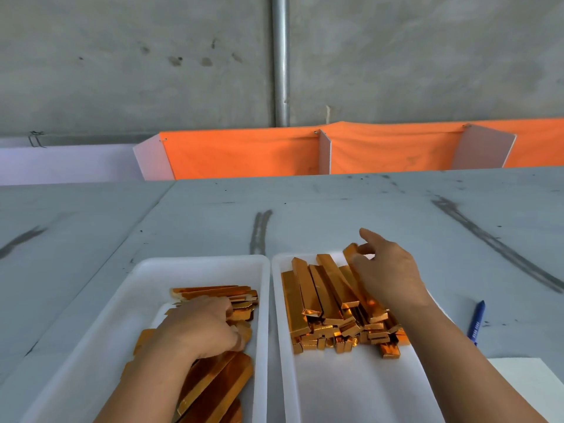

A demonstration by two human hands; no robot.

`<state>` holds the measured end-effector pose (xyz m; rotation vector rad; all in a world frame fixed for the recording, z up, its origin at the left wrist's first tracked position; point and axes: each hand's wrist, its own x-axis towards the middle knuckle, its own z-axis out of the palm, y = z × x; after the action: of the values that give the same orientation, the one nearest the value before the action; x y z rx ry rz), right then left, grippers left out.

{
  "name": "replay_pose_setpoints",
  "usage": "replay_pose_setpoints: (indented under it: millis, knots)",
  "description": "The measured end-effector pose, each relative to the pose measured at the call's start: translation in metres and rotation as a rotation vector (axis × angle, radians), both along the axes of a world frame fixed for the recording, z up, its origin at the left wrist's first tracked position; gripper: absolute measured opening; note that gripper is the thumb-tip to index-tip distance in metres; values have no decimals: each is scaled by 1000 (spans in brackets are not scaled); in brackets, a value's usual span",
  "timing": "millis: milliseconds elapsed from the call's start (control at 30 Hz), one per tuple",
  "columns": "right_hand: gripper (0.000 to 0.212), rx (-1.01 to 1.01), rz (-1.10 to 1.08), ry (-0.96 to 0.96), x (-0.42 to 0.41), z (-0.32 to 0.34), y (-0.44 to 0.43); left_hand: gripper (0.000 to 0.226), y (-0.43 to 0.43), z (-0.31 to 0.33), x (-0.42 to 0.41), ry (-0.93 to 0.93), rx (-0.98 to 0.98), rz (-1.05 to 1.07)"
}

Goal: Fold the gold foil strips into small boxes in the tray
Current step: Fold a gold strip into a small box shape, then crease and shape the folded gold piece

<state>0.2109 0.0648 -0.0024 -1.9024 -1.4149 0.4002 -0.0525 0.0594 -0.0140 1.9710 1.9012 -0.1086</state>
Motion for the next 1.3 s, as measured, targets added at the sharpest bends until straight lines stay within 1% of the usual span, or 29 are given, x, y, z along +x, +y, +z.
replay_pose_setpoints:
  millis: [100, 233, 333, 400, 467, 533, 567, 633, 700, 767, 833, 933, 967, 1033, 1100, 1133, 1167, 1200, 1233, 1300]
  knots:
    - [60, -46, 21, -50, -3, -2, 1, 30, 1, -2, 2, 64, -1, -12]
    - [54, 77, 11, -23, -6, -3, -1, 26, 2, -3, 3, 44, 45, 27]
    - [47, 163, 51, 15, -13, -4, -3, 12, 3, -2, 5, -8, 179, 61]
    - [42, 216, 106, 25, -19, -3, -8, 16, 5, 1, 4, -66, 364, 109]
    - [35, 263, 181, 37, -26, -2, -14, 17, 6, 6, 5, -209, 622, 146]
    - [27, 264, 294, 118, -33, 0, -20, 15, 4, 13, 11, -481, 815, 130]
    - [23, 240, 361, 190, -36, 0, -23, 15, 2, 15, 14, -631, 852, 108]
    - [19, 160, 494, 353, -43, 0, -27, 15, -2, 18, 23, -851, 827, 38]
    - [20, 88, 601, 459, -49, 2, -30, 18, -7, 16, 29, -972, 714, -50]
    - [17, 49, 676, 523, -53, 3, -31, 22, -10, 13, 36, -1041, 573, -98]
    - [13, 26, 698, 534, -55, 4, -30, 21, -11, 8, 41, -1002, 543, -114]
    - [11, 7, 627, 544, -54, 2, -28, 22, -11, 4, 43, -876, 614, -109]
    - [11, 12, 586, 571, -53, 2, -27, 26, -11, 2, 43, -843, 627, -115]
    - [14, 42, 498, 621, -51, 2, -25, 42, -12, 0, 42, -754, 611, -131]
    - [19, 85, 438, 613, -48, 3, -23, 59, -13, -1, 44, -624, 589, -136]
    - [20, 99, 426, 599, -46, 3, -23, 63, -13, -1, 45, -571, 594, -137]
    - [21, 107, 423, 594, -46, 3, -23, 59, -13, -1, 46, -540, 613, -137]
    - [20, 111, 429, 598, -45, 3, -23, 51, -12, -2, 47, -528, 636, -134]
    - [19, 111, 435, 609, -46, 2, -24, 42, -12, -2, 47, -541, 645, -126]
    - [17, 110, 430, 636, -46, 3, -24, 35, -10, -3, 46, -621, 607, -104]
